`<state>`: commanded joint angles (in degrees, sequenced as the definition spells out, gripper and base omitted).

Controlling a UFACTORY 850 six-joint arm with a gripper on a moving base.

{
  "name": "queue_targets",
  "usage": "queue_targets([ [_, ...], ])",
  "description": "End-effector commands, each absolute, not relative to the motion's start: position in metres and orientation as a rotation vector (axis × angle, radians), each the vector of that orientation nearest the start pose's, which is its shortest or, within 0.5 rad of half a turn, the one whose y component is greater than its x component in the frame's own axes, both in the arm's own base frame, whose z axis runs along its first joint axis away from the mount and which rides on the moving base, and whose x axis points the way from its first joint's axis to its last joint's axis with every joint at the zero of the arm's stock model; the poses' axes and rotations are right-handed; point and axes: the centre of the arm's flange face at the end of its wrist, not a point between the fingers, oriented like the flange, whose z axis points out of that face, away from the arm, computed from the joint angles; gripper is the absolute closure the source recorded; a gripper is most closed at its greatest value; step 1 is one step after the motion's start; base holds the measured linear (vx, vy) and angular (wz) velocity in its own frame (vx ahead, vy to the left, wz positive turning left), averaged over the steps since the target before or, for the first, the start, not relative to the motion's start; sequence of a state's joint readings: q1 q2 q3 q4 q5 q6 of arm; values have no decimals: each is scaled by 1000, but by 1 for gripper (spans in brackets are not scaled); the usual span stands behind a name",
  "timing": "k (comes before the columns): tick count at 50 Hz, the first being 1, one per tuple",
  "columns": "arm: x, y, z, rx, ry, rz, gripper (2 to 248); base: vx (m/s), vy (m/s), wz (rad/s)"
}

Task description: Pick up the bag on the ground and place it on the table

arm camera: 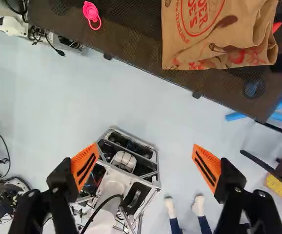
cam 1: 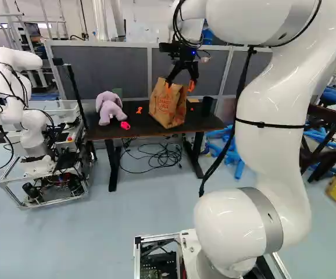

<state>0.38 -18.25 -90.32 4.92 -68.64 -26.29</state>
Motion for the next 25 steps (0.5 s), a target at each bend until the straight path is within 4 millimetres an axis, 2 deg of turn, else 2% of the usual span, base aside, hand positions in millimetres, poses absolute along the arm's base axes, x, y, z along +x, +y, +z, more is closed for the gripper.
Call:
queue_targets([
  [25, 572, 10, 636, -3028, -617, -227, 3, 0, 0, 0],
])
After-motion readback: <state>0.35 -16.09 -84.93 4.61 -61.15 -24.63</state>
